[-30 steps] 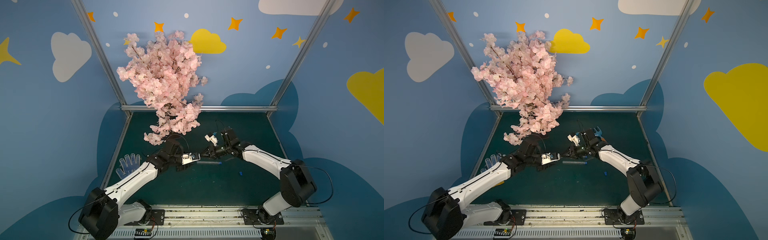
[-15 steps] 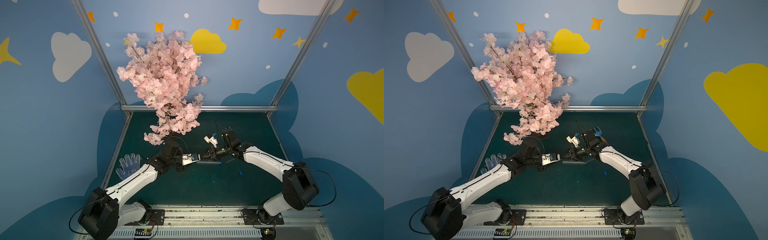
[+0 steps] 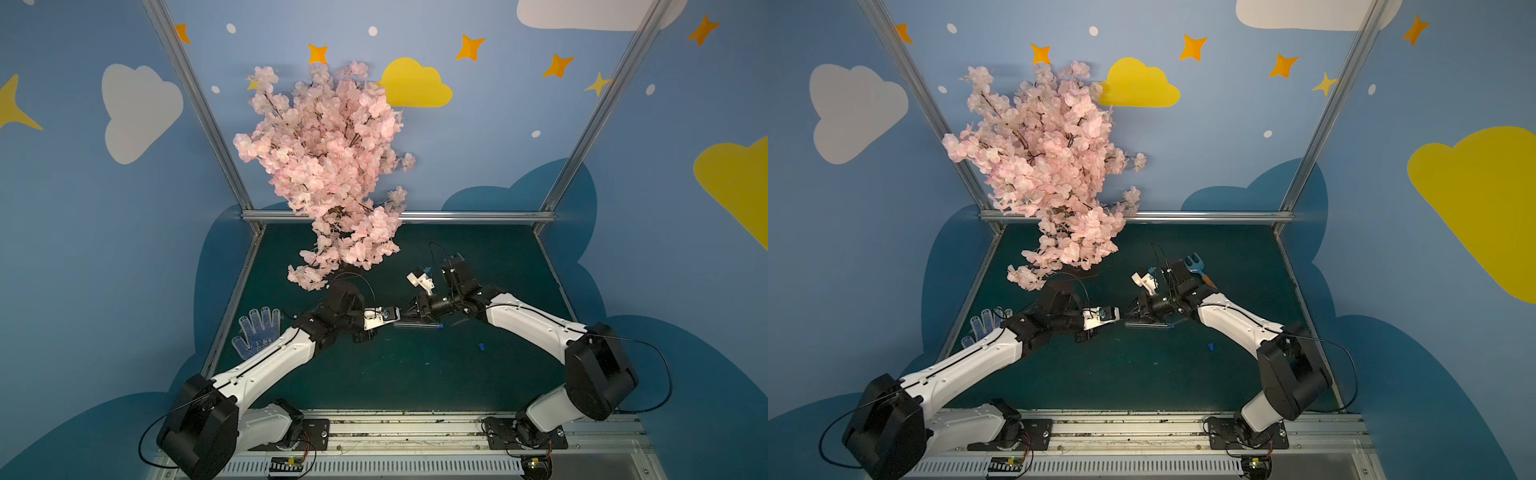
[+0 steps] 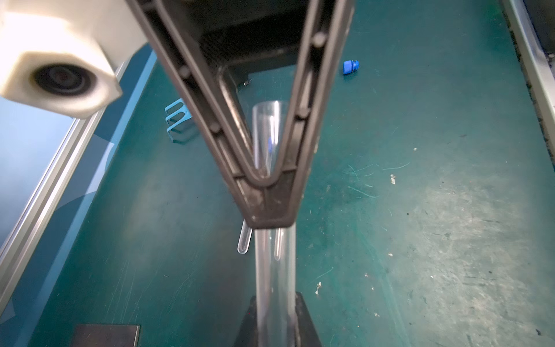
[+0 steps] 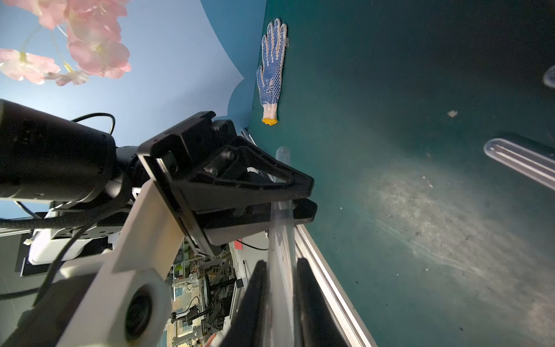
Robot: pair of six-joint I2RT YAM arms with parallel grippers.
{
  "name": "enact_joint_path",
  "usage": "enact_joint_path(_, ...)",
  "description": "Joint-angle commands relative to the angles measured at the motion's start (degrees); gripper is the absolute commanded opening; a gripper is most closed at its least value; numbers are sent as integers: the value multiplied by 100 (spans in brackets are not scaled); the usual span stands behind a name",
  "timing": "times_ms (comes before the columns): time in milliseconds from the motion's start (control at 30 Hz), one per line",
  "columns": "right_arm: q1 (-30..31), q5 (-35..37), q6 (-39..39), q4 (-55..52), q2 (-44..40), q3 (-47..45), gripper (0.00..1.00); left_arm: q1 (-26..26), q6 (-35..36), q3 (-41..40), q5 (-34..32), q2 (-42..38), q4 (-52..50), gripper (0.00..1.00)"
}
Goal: Insert stoppers into test tubes
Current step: Pick up the test tube at the center of the board.
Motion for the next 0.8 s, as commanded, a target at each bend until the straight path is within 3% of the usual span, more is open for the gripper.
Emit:
enact_joint_path(0,-4,56,-63,81,-206,-62,34,6,106,111,143,-60,-40,2)
enact_joint_path(67,-113,75,-118,87,-389,-69,45,9,157,128,62,-9,-104,2)
enact_joint_path(200,-553,420,-450,-412,-982,-122,57,15,203,195,-10,78,-281,2)
enact_joint_path(300,-981,1186,-767,-1192,-1441,-300,55,14,194,194,18,136,-299,2)
enact_joint_path(433,-1218,3662,-1313,-3107,-1798,-357,52,-9,73,360,-86,285,-532,2)
enact_joint_path(533,-1236,4858,-1392,-3863,-1894,-462,50,-52,4,451,-192,355,-655,2)
enact_joint_path(633,-1271,5327,-1322,-4284,-1811,-541,50,-77,-16,462,-198,340,-630,2)
enact_joint_path(767,-1383,5348,-1258,-4546,-1371,-548,54,-99,-29,487,-174,285,-642,2)
